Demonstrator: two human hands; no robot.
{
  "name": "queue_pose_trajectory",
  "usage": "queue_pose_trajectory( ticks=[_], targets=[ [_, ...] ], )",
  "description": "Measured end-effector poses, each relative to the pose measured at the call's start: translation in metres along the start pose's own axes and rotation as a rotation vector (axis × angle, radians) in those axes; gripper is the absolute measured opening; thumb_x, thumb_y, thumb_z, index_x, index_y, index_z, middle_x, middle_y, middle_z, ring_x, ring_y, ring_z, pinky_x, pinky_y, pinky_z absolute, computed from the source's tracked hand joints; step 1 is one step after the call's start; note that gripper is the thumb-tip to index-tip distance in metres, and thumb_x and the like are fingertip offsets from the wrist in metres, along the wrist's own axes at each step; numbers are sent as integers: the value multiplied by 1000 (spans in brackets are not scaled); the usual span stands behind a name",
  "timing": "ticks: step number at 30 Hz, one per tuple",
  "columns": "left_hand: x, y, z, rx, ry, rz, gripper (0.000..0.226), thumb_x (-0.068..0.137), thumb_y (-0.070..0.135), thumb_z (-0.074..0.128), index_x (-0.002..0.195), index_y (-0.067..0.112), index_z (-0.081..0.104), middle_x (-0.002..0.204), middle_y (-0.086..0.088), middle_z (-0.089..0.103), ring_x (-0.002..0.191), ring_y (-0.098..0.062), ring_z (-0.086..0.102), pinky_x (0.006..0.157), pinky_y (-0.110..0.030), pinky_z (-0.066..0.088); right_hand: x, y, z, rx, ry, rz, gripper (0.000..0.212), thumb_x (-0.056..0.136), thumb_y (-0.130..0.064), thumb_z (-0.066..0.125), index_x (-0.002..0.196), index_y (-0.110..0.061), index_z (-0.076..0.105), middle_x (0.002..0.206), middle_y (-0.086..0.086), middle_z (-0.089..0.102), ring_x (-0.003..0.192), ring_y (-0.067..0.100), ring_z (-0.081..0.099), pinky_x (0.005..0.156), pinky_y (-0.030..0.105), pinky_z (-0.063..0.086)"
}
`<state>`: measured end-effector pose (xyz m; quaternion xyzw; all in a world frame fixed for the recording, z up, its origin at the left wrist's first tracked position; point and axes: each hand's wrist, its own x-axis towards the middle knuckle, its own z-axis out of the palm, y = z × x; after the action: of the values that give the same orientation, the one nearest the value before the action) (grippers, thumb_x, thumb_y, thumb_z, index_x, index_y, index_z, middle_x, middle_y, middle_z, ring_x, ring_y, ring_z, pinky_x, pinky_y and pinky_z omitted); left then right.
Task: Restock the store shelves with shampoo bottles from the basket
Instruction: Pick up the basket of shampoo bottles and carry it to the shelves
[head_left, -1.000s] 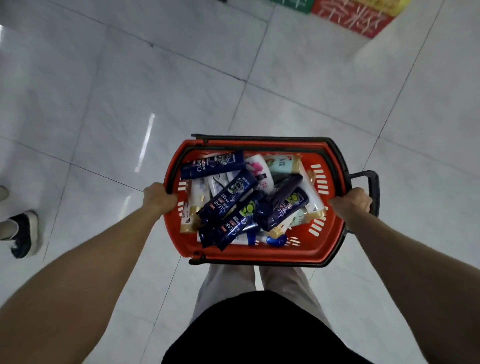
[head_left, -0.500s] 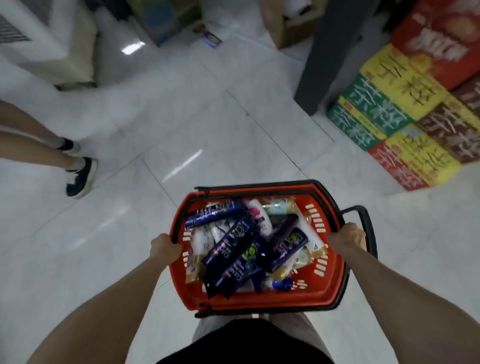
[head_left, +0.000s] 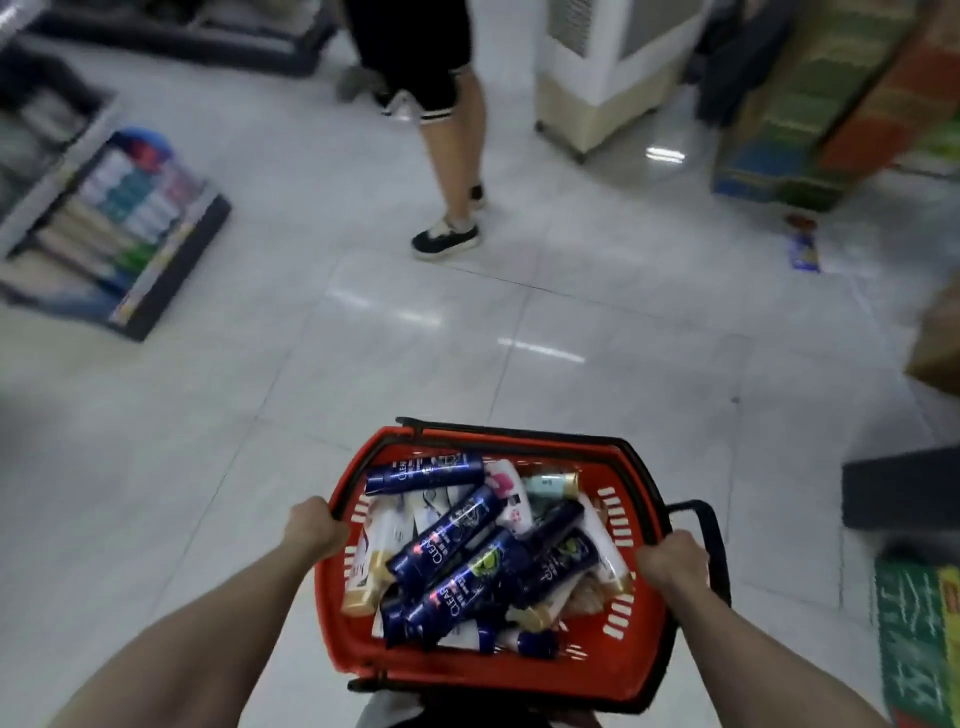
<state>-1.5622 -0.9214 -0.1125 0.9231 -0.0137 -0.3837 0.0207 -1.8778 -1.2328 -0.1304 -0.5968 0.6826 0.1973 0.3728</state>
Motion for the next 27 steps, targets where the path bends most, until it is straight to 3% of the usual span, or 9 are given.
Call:
queue_pose_trajectory(
  ticks=[3, 12, 18, 21, 24, 27],
  targets=[
    [-5, -60, 11, -154, -28, -148, 23, 84, 15, 66, 100, -1, 69, 92, -15, 72, 81, -31, 73, 73, -40, 64, 5, -58, 16, -165, -3, -122, 32, 87, -20, 73, 110, 2, 70, 111, 25, 71, 97, 40, 70, 79, 37, 58],
    [-31, -213, 46, -512, -61, -480, 25, 86, 13, 62, 104, -4, 65, 97, -20, 69, 84, -37, 71, 68, -45, 65, -45, -210, 129, -562, -46, -417, 26, 84, -17, 72, 104, -1, 70, 111, 23, 70, 96, 38, 70, 70, 31, 51],
    [-34, -299, 37, -673, -62, -599, 26, 87, 13, 61, 106, -4, 63, 98, -20, 68, 85, -38, 71, 70, -48, 65, -113, -284, 215, -737, -41, -569, 23, 83, -14, 72, 101, 0, 72, 106, 21, 72, 92, 35, 71, 66, 29, 47],
    [-29, -345, 23, -763, -69, -656, 25, 87, 14, 61, 106, -1, 62, 98, -19, 68, 85, -37, 71, 71, -49, 65, -153, -321, 260, -806, -19, -659, 19, 83, -16, 75, 95, -1, 71, 102, 20, 72, 73, 30, 61, 63, 28, 47],
    [-20, -388, 9, -839, -38, -701, 27, 88, 17, 60, 108, 0, 63, 97, -18, 69, 84, -36, 71, 71, -47, 65, -194, -358, 305, -828, -6, -738, 19, 82, -16, 75, 74, -9, 59, 83, 13, 65, 59, 24, 48, 62, 28, 46],
    [-11, -428, -9, -880, 9, -762, 22, 86, 19, 60, 101, 3, 63, 87, -13, 65, 78, -34, 69, 64, -41, 64, -228, -394, 350, -887, -23, -796, 24, 81, -15, 75, 70, -12, 54, 67, 4, 49, 58, 23, 48, 62, 27, 46]
  ],
)
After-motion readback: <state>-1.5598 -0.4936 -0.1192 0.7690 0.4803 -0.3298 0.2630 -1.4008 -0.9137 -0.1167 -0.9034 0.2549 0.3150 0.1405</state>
